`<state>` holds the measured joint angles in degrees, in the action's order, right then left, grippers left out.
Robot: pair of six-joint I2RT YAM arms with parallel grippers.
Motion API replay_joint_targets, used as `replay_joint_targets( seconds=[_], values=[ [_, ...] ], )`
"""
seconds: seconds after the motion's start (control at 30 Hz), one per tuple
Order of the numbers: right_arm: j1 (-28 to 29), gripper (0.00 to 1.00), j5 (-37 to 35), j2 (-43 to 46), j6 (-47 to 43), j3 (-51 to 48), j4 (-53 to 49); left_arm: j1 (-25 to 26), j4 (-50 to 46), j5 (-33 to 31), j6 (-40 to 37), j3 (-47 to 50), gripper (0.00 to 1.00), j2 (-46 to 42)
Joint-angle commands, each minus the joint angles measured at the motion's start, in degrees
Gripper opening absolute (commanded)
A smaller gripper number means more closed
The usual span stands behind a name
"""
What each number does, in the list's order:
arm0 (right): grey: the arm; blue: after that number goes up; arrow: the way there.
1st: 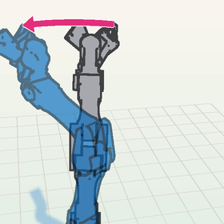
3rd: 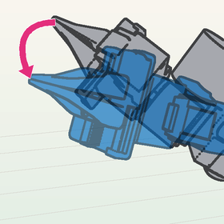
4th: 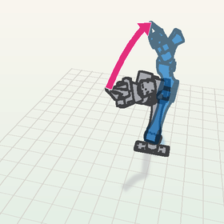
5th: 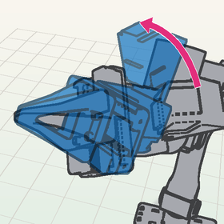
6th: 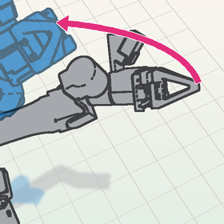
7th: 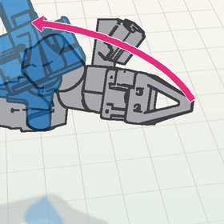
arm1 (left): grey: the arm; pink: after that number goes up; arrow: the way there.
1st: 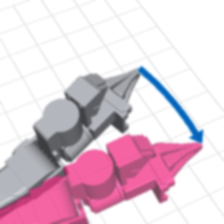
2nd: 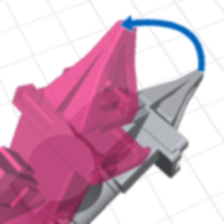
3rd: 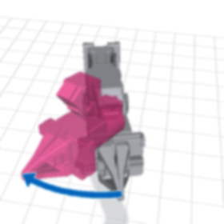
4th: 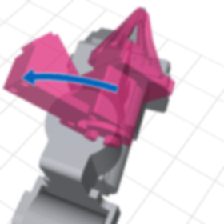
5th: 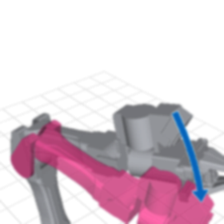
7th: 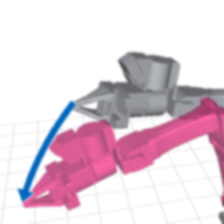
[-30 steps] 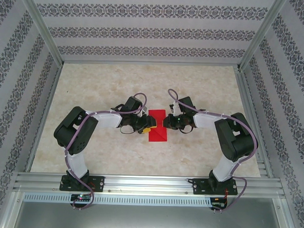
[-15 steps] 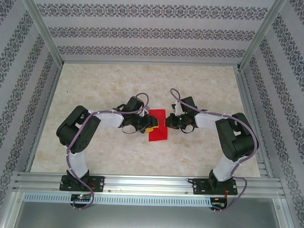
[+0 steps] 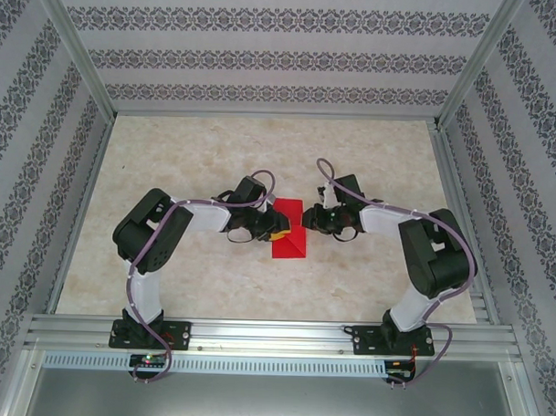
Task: Fold a paper plane with a square sheet of paper (pick it up from the middle)
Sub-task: Turn over the paper at the center of the table.
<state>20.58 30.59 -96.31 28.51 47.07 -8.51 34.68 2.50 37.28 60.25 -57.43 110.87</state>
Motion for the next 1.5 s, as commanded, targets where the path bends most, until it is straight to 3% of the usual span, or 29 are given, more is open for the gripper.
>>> replay_joint_targets(
  seconds=[0.0,0.3,0.47,0.73,0.9,1.23,1.47],
  values=[
    [-1.62,0.38,-1.63,5.8,2.45,-1.4,0.82,0.84,3.73,0.49,0.95,-1.48,0.24,0.44],
    [-5.22,0.76,-10.23,19.86,4.3,-4.04,-2.52,0.83,-4.98,-4.64,-6.77,-4.36,0.07,-2.25],
    [-6.1,0.98,-14.85,26.45,4.6,-4.75,-4.03,0.85,-21.56,-12.13,-17.11,-9.73,0.04,-8.91],
    [-7.19,0.98,-19.66,31.05,8.1,-6.27,-4.46,1.4,-51.04,-34.07,-33.25,-23.4,0.04,-17.54],
    [-7.5,0.98,-20.24,32.65,9.39,-7.03,-5.28,2.46,-58.96,-47.35,-37.67,-29.65,0.05,-17.28],
    [-8.84,0.98,-28.45,37.89,8.62,-7.69,-16.16,9.14,-72.02,-81.11,-37.14,-40.26,0.05,-1.64],
    [-12.08,0.98,-28.85,39.5,10.6,-10.25,-21.67,11.15,-73.8,-87.22,-34.15,-44.09,0.05,10.27]
  ],
)
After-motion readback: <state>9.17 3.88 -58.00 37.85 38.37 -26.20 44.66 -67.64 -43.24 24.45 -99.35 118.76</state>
